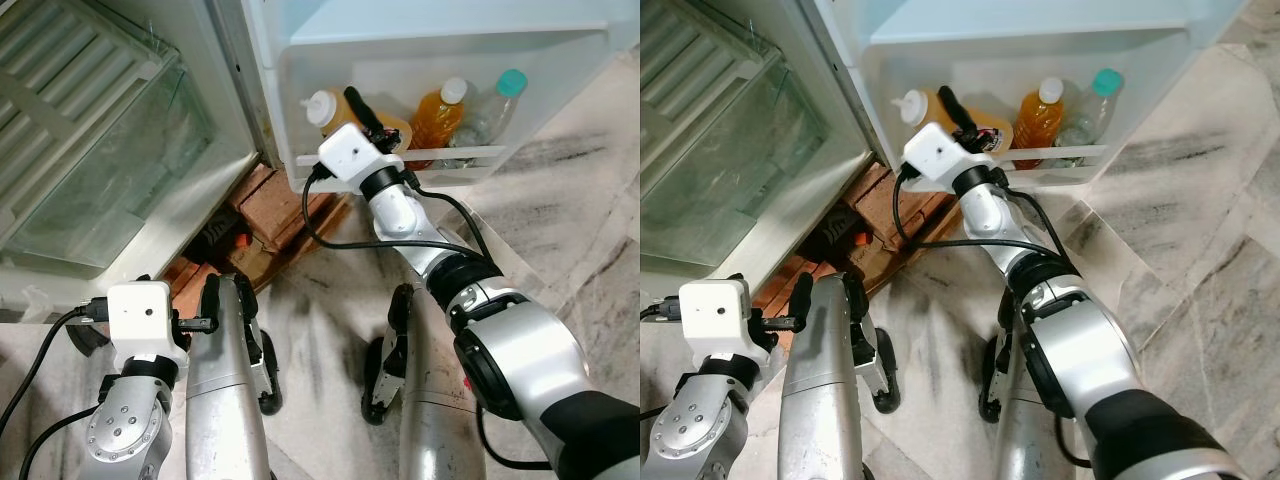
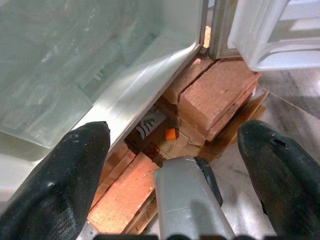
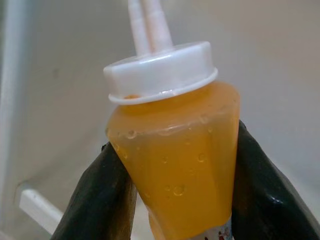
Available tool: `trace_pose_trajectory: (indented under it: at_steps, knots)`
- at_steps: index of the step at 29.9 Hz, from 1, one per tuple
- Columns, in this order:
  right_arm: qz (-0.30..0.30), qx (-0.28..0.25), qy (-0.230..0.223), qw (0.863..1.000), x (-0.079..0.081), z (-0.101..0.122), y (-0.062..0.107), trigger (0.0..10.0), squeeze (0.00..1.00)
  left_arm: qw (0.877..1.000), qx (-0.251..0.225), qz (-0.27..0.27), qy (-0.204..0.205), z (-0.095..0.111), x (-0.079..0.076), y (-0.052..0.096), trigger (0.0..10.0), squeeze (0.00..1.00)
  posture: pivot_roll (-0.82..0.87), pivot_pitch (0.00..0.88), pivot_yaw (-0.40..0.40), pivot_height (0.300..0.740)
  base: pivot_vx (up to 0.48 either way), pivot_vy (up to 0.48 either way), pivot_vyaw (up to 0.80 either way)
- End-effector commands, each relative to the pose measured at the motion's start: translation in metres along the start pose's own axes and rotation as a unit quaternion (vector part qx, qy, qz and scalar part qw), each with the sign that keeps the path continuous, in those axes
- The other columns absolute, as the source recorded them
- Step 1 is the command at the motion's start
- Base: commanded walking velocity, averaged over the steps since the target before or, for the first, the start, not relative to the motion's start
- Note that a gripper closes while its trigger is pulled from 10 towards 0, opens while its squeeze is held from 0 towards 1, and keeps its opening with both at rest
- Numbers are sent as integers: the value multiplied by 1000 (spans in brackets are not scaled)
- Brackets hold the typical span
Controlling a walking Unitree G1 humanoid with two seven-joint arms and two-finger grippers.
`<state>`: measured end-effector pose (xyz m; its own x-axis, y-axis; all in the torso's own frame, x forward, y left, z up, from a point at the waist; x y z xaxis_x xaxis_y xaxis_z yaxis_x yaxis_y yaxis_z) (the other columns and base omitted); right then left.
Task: Restocking fridge
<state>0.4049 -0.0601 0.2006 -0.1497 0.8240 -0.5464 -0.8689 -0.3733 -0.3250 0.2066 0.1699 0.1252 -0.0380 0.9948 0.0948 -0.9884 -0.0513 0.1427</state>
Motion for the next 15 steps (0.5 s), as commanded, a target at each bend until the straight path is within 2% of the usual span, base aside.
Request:
trace_pose_trajectory:
  at_steps: [1, 2, 3, 9, 12, 15]
  knots:
    - [11, 95, -40, 995, 12, -40, 25, 10000, 0, 1000, 15, -2, -2, -5, 2, 4, 10000, 0, 206, 470, 40, 545, 0, 0, 0]
    - [6, 96, -44, 994, 11, -41, 26, 10000, 0, 1000, 15, -3, -2, -5, 2, 4, 10000, 0, 201, 470, 42, 545, 0, 0, 0]
    - [-13, 104, -70, 992, 5, -44, 26, 10000, 0, 1000, 16, -4, -2, -5, 2, 3, 10000, 0, 200, 468, 44, 545, 0, 0, 0]
    - [-49, 136, -108, 984, -5, -54, 30, 10000, 0, 1000, 17, -7, -2, -6, 2, 0, 10000, 0, 195, 466, 47, 545, 0, 0, 0]
    - [-68, 163, -133, 975, -6, -63, 36, 10000, 0, 1000, 17, -9, -3, -6, 1, -1, 10000, 0, 197, 464, 50, 545, 0, 0, 0]
    - [-79, 167, -141, 973, -6, -66, 39, 10000, 0, 1000, 18, -9, -5, -6, 2, -1, 10000, 0, 202, 463, 55, 545, 0, 0, 0]
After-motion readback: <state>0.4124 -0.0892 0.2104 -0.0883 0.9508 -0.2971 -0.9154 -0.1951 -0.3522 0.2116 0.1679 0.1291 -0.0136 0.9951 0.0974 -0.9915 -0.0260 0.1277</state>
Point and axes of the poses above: a point about 5 cm out from each wrist's last joint towards the gripper, its own y axis pointing back from the gripper into the wrist, its own z axis along the axis of the wrist's last joint, x = y × z, the point moved 2 cm from there along -y, pointing out of the wrist towards the gripper, and after that the axes turned 3 degrees about -y, right-handed, at the moved point
